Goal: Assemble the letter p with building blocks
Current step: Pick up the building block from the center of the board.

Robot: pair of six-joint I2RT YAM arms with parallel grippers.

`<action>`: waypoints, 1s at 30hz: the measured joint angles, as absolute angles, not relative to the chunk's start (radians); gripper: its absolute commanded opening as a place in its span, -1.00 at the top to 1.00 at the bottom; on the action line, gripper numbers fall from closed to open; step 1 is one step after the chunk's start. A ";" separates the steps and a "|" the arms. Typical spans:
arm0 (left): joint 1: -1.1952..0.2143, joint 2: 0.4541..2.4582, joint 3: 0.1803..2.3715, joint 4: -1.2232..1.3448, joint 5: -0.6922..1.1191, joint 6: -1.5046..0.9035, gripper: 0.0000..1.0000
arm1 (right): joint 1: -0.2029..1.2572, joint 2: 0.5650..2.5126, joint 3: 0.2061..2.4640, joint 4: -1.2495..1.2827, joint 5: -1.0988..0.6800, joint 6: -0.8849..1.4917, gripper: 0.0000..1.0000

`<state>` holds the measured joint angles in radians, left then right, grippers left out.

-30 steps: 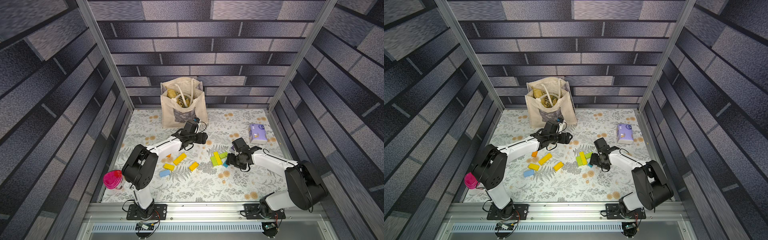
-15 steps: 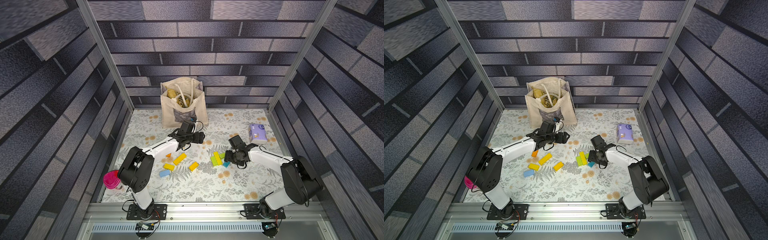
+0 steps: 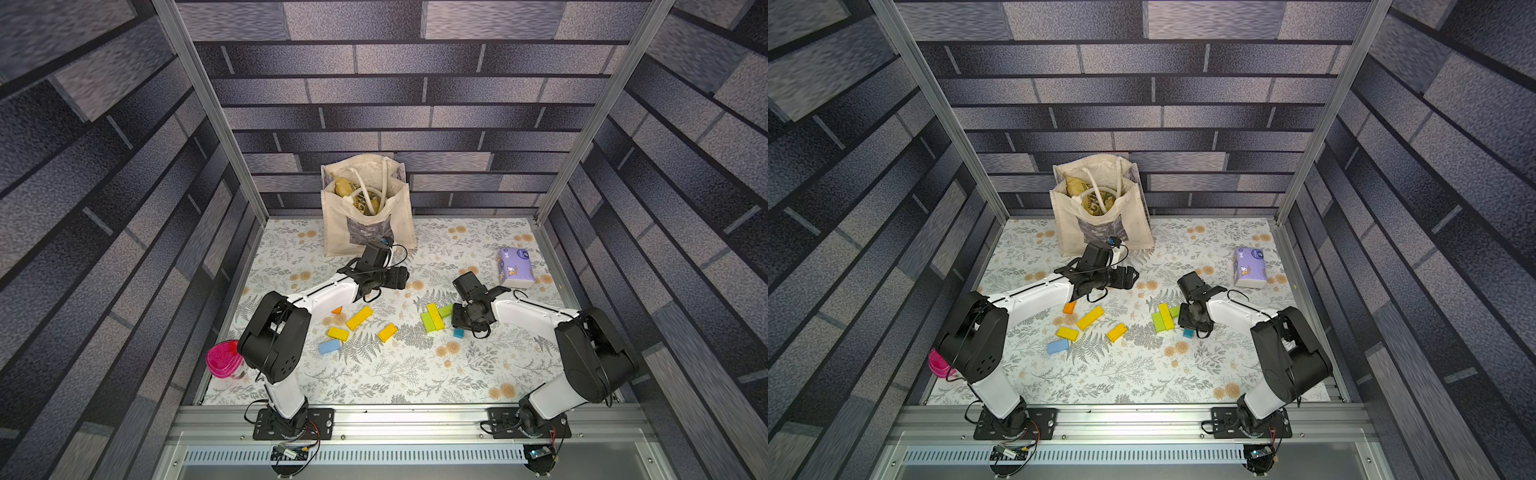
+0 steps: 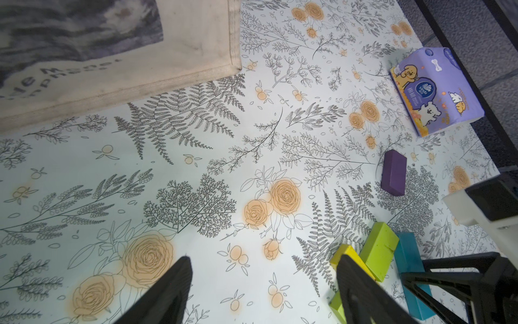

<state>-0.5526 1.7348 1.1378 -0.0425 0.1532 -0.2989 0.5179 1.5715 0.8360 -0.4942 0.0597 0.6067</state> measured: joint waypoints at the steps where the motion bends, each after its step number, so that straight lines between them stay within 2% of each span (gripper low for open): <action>1: -0.553 1.736 1.138 -0.043 0.153 -0.296 -0.66 | 0.518 1.572 0.837 -0.496 0.060 0.603 0.46; 5: -0.553 1.737 1.138 -0.045 0.153 -0.295 -0.66 | 0.518 1.573 0.841 -0.498 0.060 0.590 0.76; 8: -0.553 1.737 1.138 -0.046 0.152 -0.295 -0.66 | 0.518 1.573 0.845 -0.505 0.063 0.574 0.89; 16: -0.553 1.736 1.125 -0.043 0.144 -0.295 -0.68 | 0.518 1.560 0.961 -0.600 0.128 0.457 0.89; 23: -0.548 1.734 1.089 -0.032 0.131 -0.295 -0.71 | 0.518 1.557 1.164 -0.583 0.202 0.231 0.92; 30: -0.535 1.694 1.065 -0.019 0.127 -0.295 -0.75 | 0.518 1.791 1.451 -0.565 0.174 -0.063 1.00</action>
<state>-0.5350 1.6936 1.0653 -0.0193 0.1268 -0.2955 0.5179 1.7908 1.4509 -0.5652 0.1741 -0.0631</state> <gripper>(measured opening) 0.869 0.330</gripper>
